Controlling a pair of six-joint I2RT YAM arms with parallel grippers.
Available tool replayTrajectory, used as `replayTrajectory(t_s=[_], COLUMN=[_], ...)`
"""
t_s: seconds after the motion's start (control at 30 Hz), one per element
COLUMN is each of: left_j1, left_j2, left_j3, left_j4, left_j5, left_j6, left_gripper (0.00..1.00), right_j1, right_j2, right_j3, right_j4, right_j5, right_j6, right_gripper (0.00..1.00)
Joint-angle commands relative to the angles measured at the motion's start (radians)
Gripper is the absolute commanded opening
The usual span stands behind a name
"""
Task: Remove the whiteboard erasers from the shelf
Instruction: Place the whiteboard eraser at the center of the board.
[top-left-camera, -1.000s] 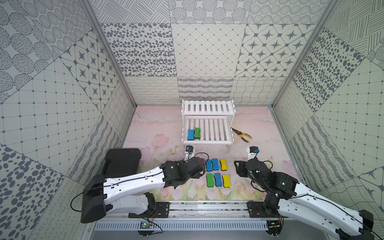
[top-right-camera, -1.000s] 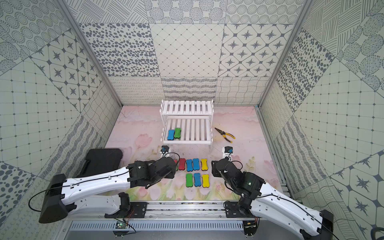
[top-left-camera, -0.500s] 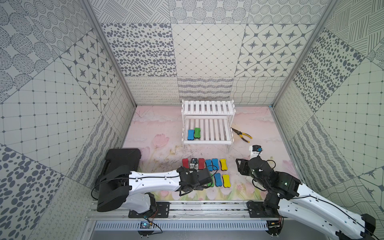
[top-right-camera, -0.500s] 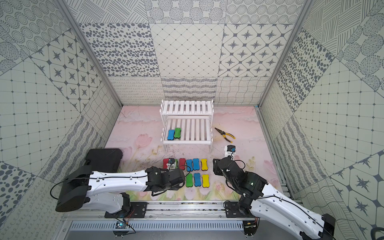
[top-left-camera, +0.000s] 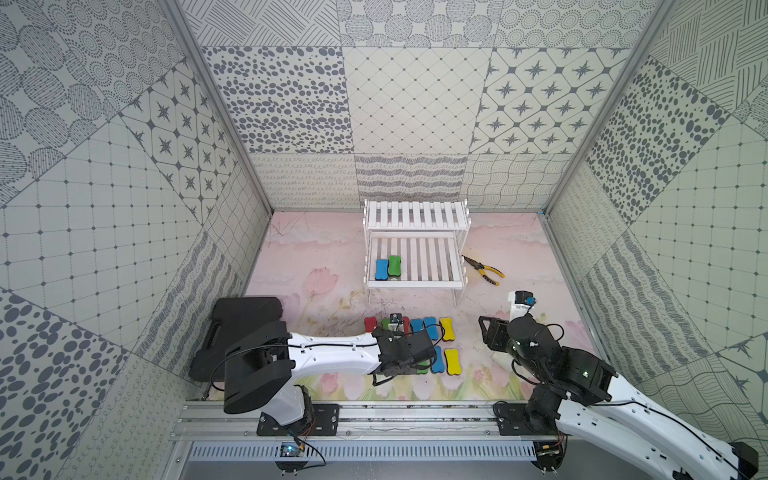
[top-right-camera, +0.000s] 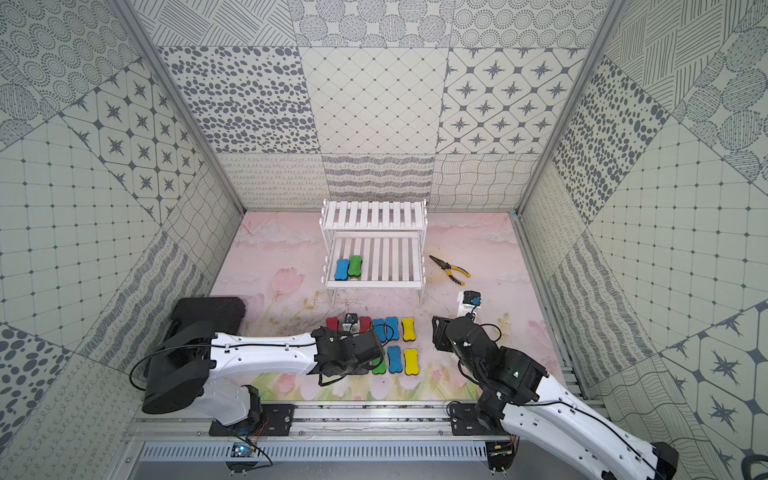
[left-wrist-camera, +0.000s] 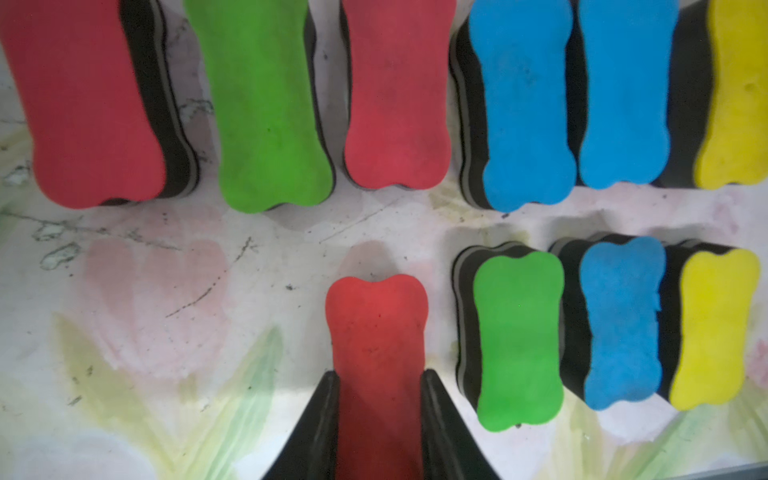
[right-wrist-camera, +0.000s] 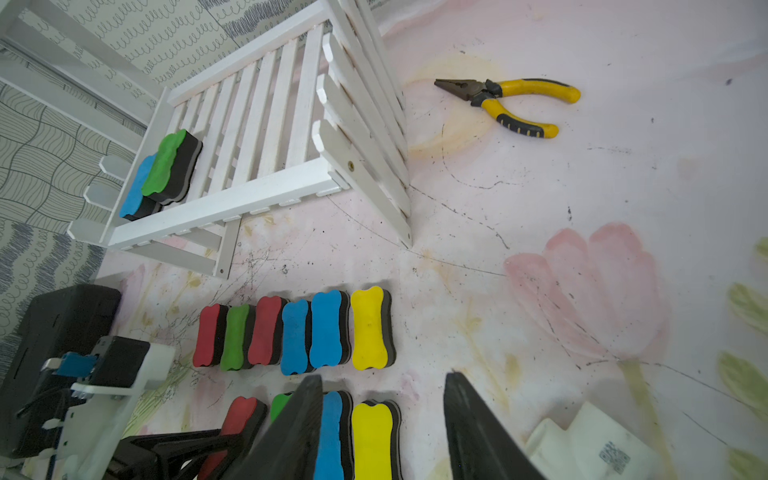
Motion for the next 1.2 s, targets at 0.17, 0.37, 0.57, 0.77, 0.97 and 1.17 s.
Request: replayTrajectory(t_s=[0.17,0.37,0.57,0.77,0.97,1.17], left_j1=[0.029,0.029,0.023,0.039,0.201,0.322], left_j2=[0.061,0.033,-0.076,-0.214,-0.291,-0.197], left_j3=[0.026,0.03,-0.001,0.037,0.188,0.373], left_j4=[0.037,0.011,-0.027,-0.082,-0.101,-0.075], left_j5=[0.025,0.009,-0.017,-0.033,0.013,0.04], left_j6=[0.0,0.001,-0.004,0.12,0.394,0.631], left_gripper=[0.33,0.48,0.58,0.66,0.76,0.82], right_j1=[-0.007,-0.006,-0.009,-0.009,-0.009,-0.009], right_j2=[-0.02,-0.027,-0.028,-0.025,-0.021,-0.001], right_j3=[0.024,0.026,0.029,0.042,0.047,0.032], right_j4=[-0.014,-0.014,-0.013,-0.012,-0.002,0.022], right_j5=[0.021,0.025,0.025,0.025,0.03,0.014], right_j6=[0.004,0.007,0.015,-0.024,-0.049,-0.046], right_gripper=[0.51,0.57,0.61,0.64,0.64,0.63])
